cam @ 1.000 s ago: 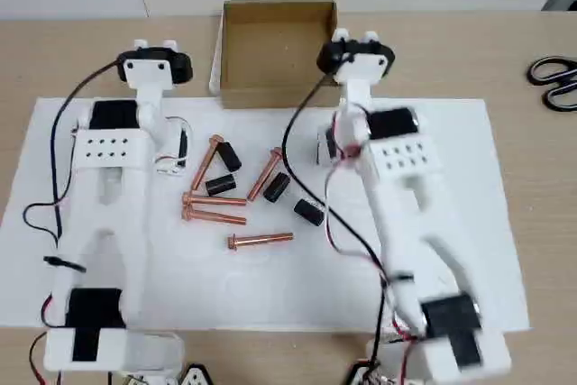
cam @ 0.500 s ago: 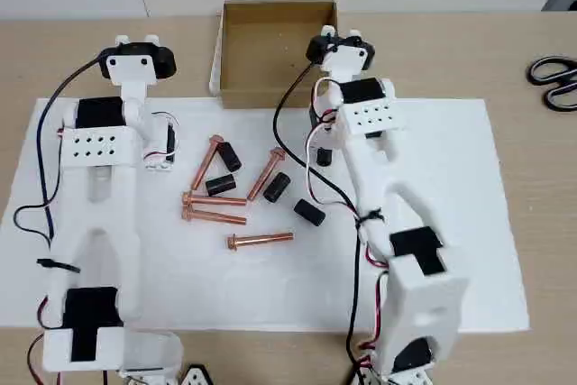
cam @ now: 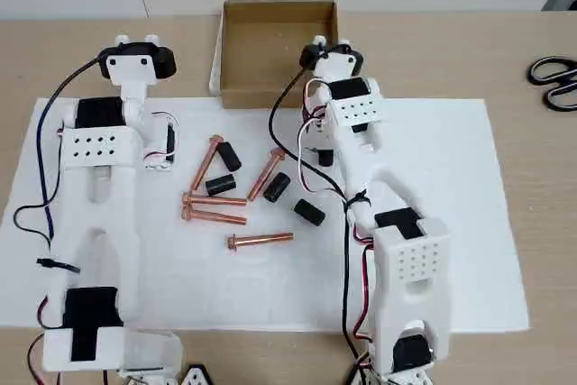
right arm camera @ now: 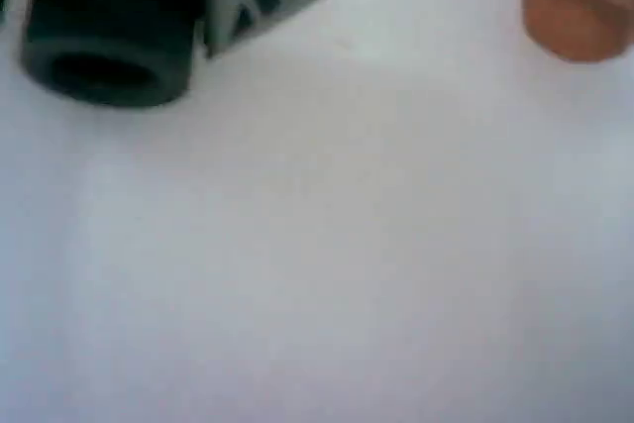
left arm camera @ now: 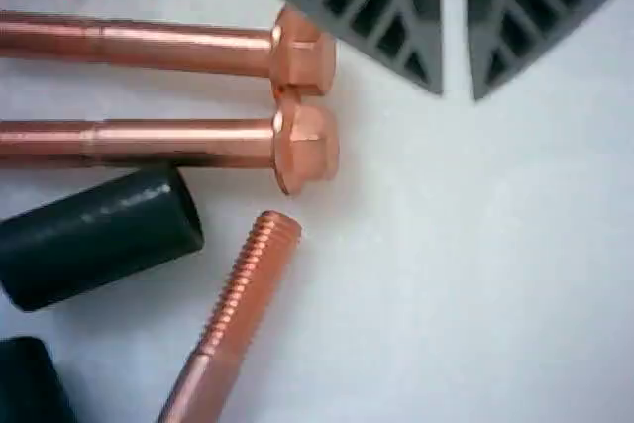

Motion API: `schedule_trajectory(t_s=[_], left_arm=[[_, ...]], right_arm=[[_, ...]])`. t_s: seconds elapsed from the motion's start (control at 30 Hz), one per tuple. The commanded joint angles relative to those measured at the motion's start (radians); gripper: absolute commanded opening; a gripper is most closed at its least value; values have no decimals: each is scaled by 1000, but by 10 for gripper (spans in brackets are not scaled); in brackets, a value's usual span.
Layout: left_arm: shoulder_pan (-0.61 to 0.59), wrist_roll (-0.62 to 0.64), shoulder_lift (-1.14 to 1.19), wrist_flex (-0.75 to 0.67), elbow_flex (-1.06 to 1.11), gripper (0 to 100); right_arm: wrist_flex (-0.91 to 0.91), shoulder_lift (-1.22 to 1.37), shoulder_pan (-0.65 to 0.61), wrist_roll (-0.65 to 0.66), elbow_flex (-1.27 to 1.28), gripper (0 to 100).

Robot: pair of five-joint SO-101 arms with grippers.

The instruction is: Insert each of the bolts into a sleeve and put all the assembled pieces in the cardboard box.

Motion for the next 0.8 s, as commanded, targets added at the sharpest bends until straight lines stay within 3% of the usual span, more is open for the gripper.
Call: schedule_trajectory(t_s=[0.0, 0.13, 0.27, 0.4, 0.6, 0.77], left_arm=[[2, 5, -3, 0, -41, 7], [2, 5, -3, 0, -41, 7], [2, 5, -3, 0, -41, 7], [2, 5, -3, 0, -41, 7], [8, 5, -3, 48, -96, 7], [104, -55, 8, 114, -163, 7]], right_arm=[[12, 7, -4, -11, -40, 137], [41, 27, -15, -11, -40, 130], [61, 27, -27, -11, -40, 5], [94, 15, -27, -9, -63, 2], [337, -108, -27, -6, -218, 3], [461, -206, -25, -3, -218, 3]])
